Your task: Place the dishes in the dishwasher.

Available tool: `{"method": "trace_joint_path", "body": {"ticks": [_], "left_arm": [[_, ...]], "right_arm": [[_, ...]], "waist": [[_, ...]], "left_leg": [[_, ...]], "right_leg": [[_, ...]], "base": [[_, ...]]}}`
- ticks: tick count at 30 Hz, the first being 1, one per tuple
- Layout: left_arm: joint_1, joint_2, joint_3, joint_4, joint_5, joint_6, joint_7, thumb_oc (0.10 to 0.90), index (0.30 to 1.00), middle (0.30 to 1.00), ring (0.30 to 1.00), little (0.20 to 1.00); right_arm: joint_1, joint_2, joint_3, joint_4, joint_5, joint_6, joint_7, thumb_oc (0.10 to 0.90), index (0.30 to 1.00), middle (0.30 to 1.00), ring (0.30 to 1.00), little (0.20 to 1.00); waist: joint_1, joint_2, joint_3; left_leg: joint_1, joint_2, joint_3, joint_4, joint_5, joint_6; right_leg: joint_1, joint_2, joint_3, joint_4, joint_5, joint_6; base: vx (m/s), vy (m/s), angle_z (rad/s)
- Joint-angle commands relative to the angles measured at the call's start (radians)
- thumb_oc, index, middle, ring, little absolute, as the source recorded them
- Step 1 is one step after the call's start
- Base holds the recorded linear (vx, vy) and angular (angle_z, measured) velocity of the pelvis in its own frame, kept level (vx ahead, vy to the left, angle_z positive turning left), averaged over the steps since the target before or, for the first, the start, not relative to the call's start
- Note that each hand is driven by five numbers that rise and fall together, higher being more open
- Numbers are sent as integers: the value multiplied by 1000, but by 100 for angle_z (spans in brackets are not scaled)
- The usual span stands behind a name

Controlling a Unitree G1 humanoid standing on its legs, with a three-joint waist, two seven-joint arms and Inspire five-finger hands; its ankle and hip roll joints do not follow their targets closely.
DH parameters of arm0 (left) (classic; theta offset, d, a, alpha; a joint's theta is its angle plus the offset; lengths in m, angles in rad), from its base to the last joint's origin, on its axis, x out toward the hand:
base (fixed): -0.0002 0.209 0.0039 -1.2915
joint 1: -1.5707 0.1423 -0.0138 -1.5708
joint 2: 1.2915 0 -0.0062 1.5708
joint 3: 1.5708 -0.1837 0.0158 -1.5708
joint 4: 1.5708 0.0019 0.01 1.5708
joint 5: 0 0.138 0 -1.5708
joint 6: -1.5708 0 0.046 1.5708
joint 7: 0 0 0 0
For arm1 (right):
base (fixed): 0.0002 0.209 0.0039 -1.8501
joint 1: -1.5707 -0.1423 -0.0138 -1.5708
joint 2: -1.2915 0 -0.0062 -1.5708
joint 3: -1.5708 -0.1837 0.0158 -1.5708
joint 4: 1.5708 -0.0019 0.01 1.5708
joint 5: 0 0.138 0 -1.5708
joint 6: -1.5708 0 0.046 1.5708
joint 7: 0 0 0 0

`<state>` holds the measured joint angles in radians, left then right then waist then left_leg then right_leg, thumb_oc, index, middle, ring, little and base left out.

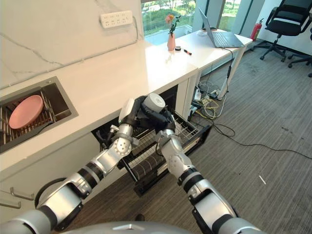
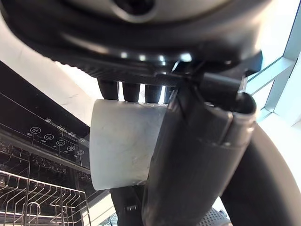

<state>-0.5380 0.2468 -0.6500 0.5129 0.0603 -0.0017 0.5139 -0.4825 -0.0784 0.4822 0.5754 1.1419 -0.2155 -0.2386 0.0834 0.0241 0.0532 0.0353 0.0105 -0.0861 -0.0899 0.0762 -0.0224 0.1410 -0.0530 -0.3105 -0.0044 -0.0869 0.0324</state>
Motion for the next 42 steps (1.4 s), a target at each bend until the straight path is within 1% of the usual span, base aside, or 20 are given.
{"method": "trace_joint_path", "body": {"ticks": [1,3,9,10,11,12,14,15,17,19,21,23,24,26,28,29,36,37,40,42], "left_arm": [[-212,-148,-117,57,-60,-139,-53,400,300,300,300,300],[-221,-170,-123,67,-64,-138,-56,400,300,300,300,300],[-222,-201,-141,74,-58,-135,-58,400,300,300,300,300],[-222,-207,-140,84,-62,-131,-55,400,300,300,300,300],[-223,-209,-137,97,-76,-114,-45,400,300,300,300,300],[-222,-209,-137,97,-76,-114,-45,400,300,300,300,300],[-219,-207,-136,99,-93,-101,-46,525,488,488,488,488],[-217,-195,-129,84,-98,-90,-39,800,900,900,900,900],[-212,-185,-125,70,-103,-85,-41,800,900,900,900,900],[-201,-149,-113,50,-82,-78,-36,800,900,900,900,900],[-178,-79,-92,15,-29,-68,-36,800,900,900,900,900],[-115,-22,-45,-39,-15,-68,-34,800,900,900,900,900],[-115,-22,-45,-39,-15,-68,-34,800,900,900,900,900],[-40,23,-3,-117,-17,-66,-42,800,900,900,900,900],[158,127,118,-291,-22,-77,-65,800,900,900,900,900],[204,150,154,-331,-19,-78,-67,800,900,900,900,900],[445,216,315,-501,-102,-115,-134,800,900,900,900,900],[510,232,352,-544,-155,-136,-174,800,900,900,900,900],[615,256,396,-586,-289,-140,-261,800,900,900,900,900],[616,256,396,-587,-289,-140,-261,800,900,900,900,900]], "right_arm": [[-305,171,-47,-84,47,-145,156,400,300,300,300,300],[-302,211,-42,-141,64,-170,156,400,300,300,300,300],[-300,232,-7,-279,61,-204,160,400,300,300,300,300],[-293,234,-7,-303,65,-216,149,400,300,300,300,300],[-273,233,-10,-347,59,-248,91,400,300,300,300,300],[-272,233,-9,-350,56,-248,87,400,300,300,300,300],[-259,226,-23,-395,22,-245,31,400,300,300,300,300],[-243,217,-26,-433,-12,-246,-16,400,300,300,300,300],[-233,202,-28,-458,-52,-245,-50,400,300,300,300,300],[-210,154,-31,-481,-182,-219,-128,400,300,300,300,300],[-197,93,-58,-501,-355,-160,-212,400,300,300,300,300],[-184,59,-114,-519,-462,-129,-256,400,300,300,300,300],[-184,59,-114,-519,-462,-129,-256,400,300,300,300,300],[-163,39,-155,-531,-537,-118,-306,400,300,300,300,300],[-116,-11,-256,-575,-706,-84,-383,400,300,300,300,300],[-97,-23,-275,-584,-752,-72,-406,400,300,300,300,300],[-1,-72,-351,-584,-873,-22,-408,400,300,300,300,300],[34,-94,-359,-569,-863,-6,-359,400,300,300,300,300],[81,-135,-352,-538,-850,23,-276,400,300,300,300,300],[82,-135,-351,-538,-850,23,-276,400,300,300,300,300]], "waist": [[23,-55,-2],[16,-51,-2],[7,-51,-4],[5,-51,-3],[2,-48,-2],[1,-48,-2],[-3,-46,-3],[-5,-44,-7],[-8,-43,-10],[-9,-41,-16],[-9,-38,-16],[1,-34,-16],[1,-34,-16],[12,-32,-16],[51,-27,-5],[58,-28,-4],[91,-32,5],[103,-36,13],[109,-37,16],[108,-37,16]], "left_leg": [[53,60,89,3,-117,-42],[53,60,91,3,-117,-41],[50,59,92,3,-116,-42],[50,59,91,3,-116,-42],[51,59,92,3,-116,-42],[51,59,92,3,-116,-42],[55,60,93,3,-119,-43],[61,60,94,3,-122,-43],[66,62,96,3,-123,-43],[74,63,100,3,-127,-42],[79,64,101,3,-130,-42],[83,66,101,3,-130,-42],[83,66,101,3,-130,-42],[87,67,99,3,-130,-43],[83,67,85,3,-126,-43],[82,66,80,3,-126,-42],[77,58,51,3,-123,-41],[71,55,41,3,-119,-41],[62,51,29,3,-115,-42],[62,51,29,3,-115,-42]], "right_leg": [[-63,-179,26,-66,138,186],[-65,-180,28,-66,139,185],[-68,-180,27,-63,139,184],[-68,-181,27,-63,139,184],[-68,-183,25,-61,140,185],[-68,-183,25,-61,140,185],[-66,-185,22,-56,139,186],[-61,-187,21,-51,136,184],[-58,-188,20,-47,135,184],[-51,-190,15,-41,134,183],[-48,-192,15,-35,134,182],[-41,-194,6,-37,131,180],[-41,-194,6,-37,131,180],[-32,-195,-5,-41,128,178],[-25,-197,-27,-43,122,176],[-21,-198,-30,-43,121,176],[-1,-201,-60,-48,120,174],[1,-203,-71,-46,120,173],[2,-206,-87,-43,121,175],[2,-206,-88,-44,121,175]], "base": [[0,0,0],[0,0,0],[0,0,0],[-51,-13,1],[-46,-12,2],[-44,-12,3],[0,0,0],[0,0,0],[0,0,0],[0,0,0],[0,0,0],[0,0,0],[0,0,0],[0,0,0],[-3,-7,-2],[0,0,0],[-7,-7,20],[-28,-4,33],[-30,1,21],[-16,5,22]]}}
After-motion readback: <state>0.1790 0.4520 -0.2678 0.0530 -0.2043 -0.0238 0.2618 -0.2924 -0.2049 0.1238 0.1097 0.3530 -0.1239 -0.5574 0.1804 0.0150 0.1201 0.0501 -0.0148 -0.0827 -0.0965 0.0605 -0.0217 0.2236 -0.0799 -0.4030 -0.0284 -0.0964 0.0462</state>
